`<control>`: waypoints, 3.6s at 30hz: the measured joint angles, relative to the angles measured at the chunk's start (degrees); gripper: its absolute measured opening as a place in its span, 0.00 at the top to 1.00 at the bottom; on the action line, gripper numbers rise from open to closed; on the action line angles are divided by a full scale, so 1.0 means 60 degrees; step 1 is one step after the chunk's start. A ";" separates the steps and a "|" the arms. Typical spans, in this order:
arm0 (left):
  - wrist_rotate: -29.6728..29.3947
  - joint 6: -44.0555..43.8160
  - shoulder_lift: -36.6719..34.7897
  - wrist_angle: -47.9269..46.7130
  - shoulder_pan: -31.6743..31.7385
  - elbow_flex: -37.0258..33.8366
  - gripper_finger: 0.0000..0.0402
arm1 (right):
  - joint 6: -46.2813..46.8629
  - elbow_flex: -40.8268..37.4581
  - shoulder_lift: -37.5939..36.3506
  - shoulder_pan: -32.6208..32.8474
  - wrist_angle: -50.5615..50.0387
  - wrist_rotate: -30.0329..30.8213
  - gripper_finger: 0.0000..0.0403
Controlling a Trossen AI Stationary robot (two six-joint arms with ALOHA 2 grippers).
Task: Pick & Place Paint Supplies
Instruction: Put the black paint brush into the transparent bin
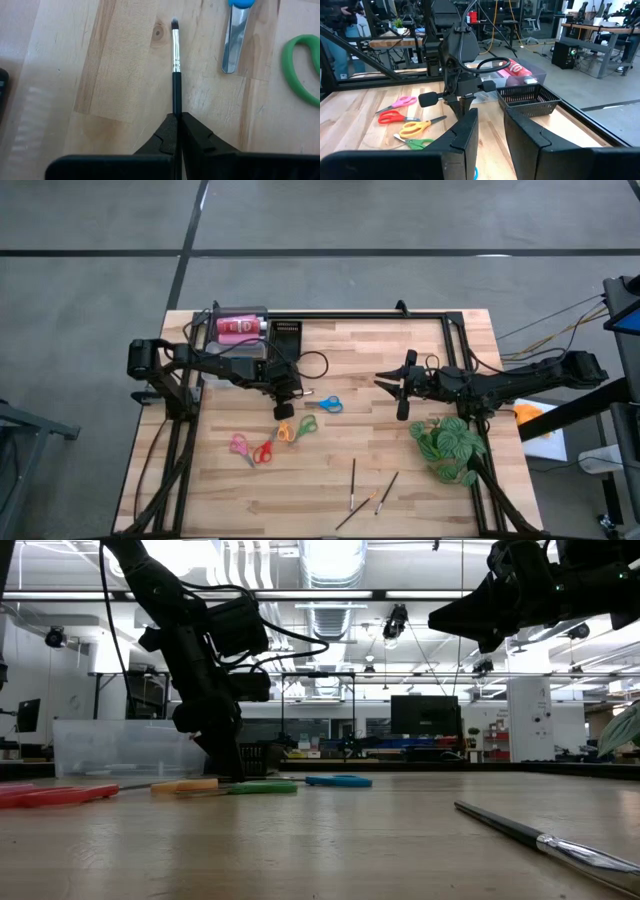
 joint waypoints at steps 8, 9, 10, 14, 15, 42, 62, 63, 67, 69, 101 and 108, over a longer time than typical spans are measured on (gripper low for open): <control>-0.0025 0.0003 -0.0707 -0.0673 0.0011 -0.0058 0.98 | 0.0000 0.0000 0.0000 0.0000 0.0000 0.0000 0.78; -0.0027 0.0004 -0.0886 -0.0702 0.0007 -0.0045 0.98 | -0.0003 0.0000 0.0000 0.0003 0.0000 0.0000 0.78; -0.0061 0.0002 -0.1066 -0.0752 0.0007 -0.0044 0.98 | -0.0004 0.0000 0.0003 0.0004 0.0003 0.0000 0.78; -0.0259 0.0033 -0.1807 -0.1090 0.0007 -0.0044 0.98 | -0.0002 0.0000 0.0002 0.0002 0.0005 0.0000 0.78; -0.0307 0.0036 -0.2020 -0.1168 0.0007 -0.0035 0.98 | -0.0001 0.0000 0.0000 0.0004 0.0006 0.0000 0.78; -0.3386 -0.1737 -0.5464 -0.8895 0.0248 0.0857 0.98 | -0.0001 0.0000 0.0002 0.0004 0.0004 0.0000 0.78; -0.3212 -0.1255 -0.4825 -0.8190 0.0401 0.0259 0.98 | -0.0001 0.0000 0.0002 0.0004 0.0011 0.0000 0.78; -0.3214 -0.1260 -0.4805 -0.8110 0.0417 0.0262 0.98 | -0.0001 0.0000 0.0004 0.0004 0.0011 0.0000 0.78; -0.3218 -0.1264 -0.4671 -0.8120 0.0437 0.0262 0.98 | -0.0001 0.0000 0.0000 0.0004 0.0007 -0.0001 0.78; -0.3226 -0.1257 -0.4622 -0.8120 0.0457 0.0262 0.98 | 0.0000 0.0000 0.0003 0.0004 0.0011 0.0000 0.78; -0.2018 0.2824 -0.4608 -0.6397 0.2339 -0.0605 0.98 | -0.0003 0.0000 0.0001 0.0004 0.0009 0.0000 0.78; -0.2013 0.2749 -0.4613 -0.6397 0.2357 -0.0605 0.91 | -0.0002 0.0000 0.0003 0.0004 0.0009 0.0000 0.78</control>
